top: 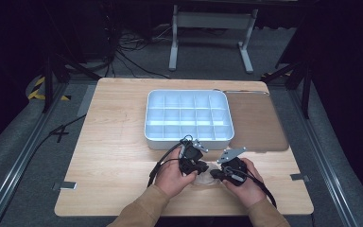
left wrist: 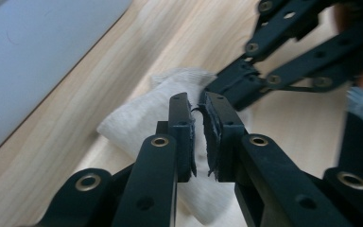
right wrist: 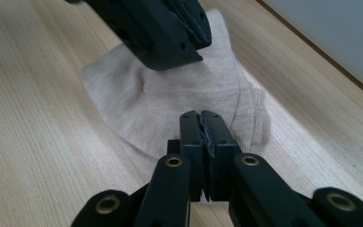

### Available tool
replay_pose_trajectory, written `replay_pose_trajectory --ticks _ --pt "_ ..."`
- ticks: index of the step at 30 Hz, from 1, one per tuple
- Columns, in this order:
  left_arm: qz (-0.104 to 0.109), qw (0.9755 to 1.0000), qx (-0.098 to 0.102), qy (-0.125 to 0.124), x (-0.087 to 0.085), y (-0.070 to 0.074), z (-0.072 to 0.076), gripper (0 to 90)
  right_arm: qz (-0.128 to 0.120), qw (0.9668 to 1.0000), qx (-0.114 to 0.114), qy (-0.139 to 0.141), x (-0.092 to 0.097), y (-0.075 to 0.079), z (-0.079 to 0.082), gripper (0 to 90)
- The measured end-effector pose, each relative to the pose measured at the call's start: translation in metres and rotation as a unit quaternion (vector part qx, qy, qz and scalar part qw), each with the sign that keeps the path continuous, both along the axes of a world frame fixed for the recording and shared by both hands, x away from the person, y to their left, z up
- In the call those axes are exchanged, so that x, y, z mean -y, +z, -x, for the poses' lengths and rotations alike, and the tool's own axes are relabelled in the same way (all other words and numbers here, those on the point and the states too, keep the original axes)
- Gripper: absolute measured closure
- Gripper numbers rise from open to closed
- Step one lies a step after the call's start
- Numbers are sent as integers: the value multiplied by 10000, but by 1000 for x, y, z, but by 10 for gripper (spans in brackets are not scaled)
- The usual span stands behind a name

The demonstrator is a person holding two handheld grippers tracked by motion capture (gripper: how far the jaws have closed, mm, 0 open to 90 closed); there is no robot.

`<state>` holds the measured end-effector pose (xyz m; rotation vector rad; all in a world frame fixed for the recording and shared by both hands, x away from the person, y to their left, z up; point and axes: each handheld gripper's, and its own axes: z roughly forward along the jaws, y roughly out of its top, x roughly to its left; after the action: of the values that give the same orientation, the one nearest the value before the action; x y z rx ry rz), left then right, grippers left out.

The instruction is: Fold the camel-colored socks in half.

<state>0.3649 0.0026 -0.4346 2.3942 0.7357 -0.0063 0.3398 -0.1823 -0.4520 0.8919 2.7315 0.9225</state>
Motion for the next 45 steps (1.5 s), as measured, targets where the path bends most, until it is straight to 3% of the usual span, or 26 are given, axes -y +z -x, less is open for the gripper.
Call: replay_pose_trajectory --ticks 2,13,15,20,24,28,31,37,40,43,45 --pt "-94 9999 16 35 0 -3 -2 830 6 10000 33 -3 0 0 0 882" --pt "-312 9986 -287 307 -4 -15 -7 859 52 9998 137 -119 9 -2 7 882" --pt "-327 9986 -296 282 -5 -15 -7 858 -6 9998 120 -125 10 -3 6 885" --pt "-105 9993 -298 202 -9 -7 -1 816 47 9999 118 -106 10 -3 4 889" --pt "-26 9988 -467 -146 -10 1 12 841 84 9999 127 -75 11 -3 1 889" --pt "-347 9963 -651 -438 -1 -3 24 859 84 9999 135 -63 11 -3 1 889" --pt "-682 9947 -609 -472 3 -11 25 873 95 9998 122 -83 10 -3 1 889" --pt "-515 9946 -773 -455 0 -12 23 868 12 9997 136 -202 12 3 2 869" --pt "-354 9959 -711 -437 -4 -7 22 843 -102 9994 201 -265 15 10 4 868" --pt "-39 9982 -553 -213 -13 3 20 814 -154 9993 207 -287 17 14 5 865" --pt "5 9987 -501 -118 -17 6 18 785 -196 9992 186 -285 15 15 5 861"
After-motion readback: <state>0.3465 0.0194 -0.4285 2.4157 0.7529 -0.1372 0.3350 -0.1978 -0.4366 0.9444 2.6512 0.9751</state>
